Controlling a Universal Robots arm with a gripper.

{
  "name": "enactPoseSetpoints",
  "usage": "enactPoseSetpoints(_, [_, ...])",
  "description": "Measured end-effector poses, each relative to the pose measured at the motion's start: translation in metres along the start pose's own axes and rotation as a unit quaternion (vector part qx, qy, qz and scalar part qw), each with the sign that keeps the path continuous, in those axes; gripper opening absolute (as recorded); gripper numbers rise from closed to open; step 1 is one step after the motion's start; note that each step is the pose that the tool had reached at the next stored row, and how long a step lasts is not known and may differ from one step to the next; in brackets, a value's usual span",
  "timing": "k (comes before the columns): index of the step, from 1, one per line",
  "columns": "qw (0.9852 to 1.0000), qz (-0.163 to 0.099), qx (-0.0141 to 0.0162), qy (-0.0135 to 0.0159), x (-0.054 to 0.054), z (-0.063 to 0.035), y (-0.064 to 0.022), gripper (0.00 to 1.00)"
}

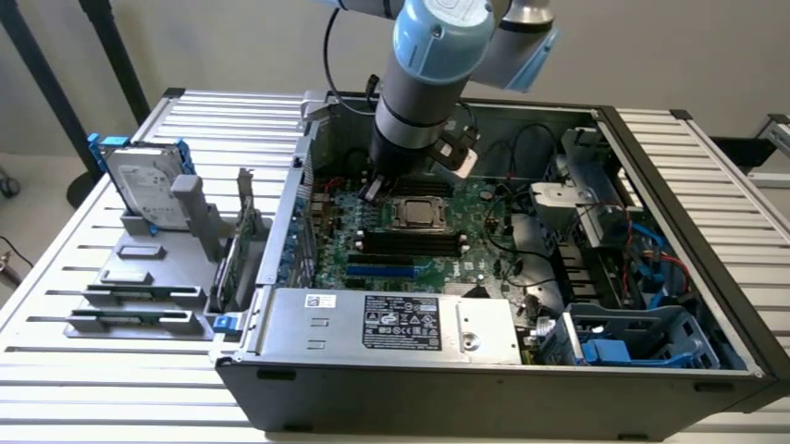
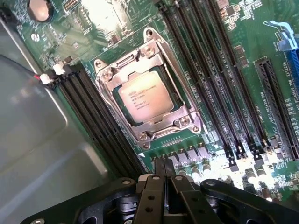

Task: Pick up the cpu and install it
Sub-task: 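Install the first cpu locking lever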

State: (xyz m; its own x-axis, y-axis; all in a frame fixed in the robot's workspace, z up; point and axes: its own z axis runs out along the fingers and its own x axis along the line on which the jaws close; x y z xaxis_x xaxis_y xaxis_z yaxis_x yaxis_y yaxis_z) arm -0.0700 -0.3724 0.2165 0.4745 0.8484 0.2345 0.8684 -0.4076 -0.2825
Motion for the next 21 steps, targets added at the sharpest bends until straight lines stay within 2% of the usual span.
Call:
enactPoseSetpoints(3, [0.9999, -0.013, 0.0027, -0.0043, 0.002, -0.0046, -0.0019, 0.11])
enactPoseSetpoints(6, [0.9997, -0.025, 0.0032, -0.0068, 0.004, -0.0094, -0.0036, 0.11])
enactPoseSetpoints(7, [0.9996, -0.029, 0.0023, -0.0071, 0.004, -0.0104, -0.004, 0.11])
enactPoseSetpoints(9, [0.9993, -0.036, -0.0019, -0.0066, 0.005, -0.0113, -0.0044, 0.11])
enactPoseSetpoints(11, [0.999, -0.044, -0.0074, -0.0058, 0.005, -0.0115, -0.0047, 0.11])
enactPoseSetpoints(12, [0.9988, -0.047, -0.0114, -0.0059, 0.006, -0.0115, -0.005, 0.11])
enactPoseSetpoints(13, [0.9987, -0.049, -0.0146, -0.0074, 0.006, -0.0112, -0.0053, 0.11])
enactPoseSetpoints(14, [0.9986, -0.049, -0.0153, -0.0089, 0.006, -0.0112, -0.0054, 0.11])
enactPoseSetpoints(21, [0.9986, -0.049, -0.0154, -0.009, 0.006, -0.0112, -0.0054, 0.11])
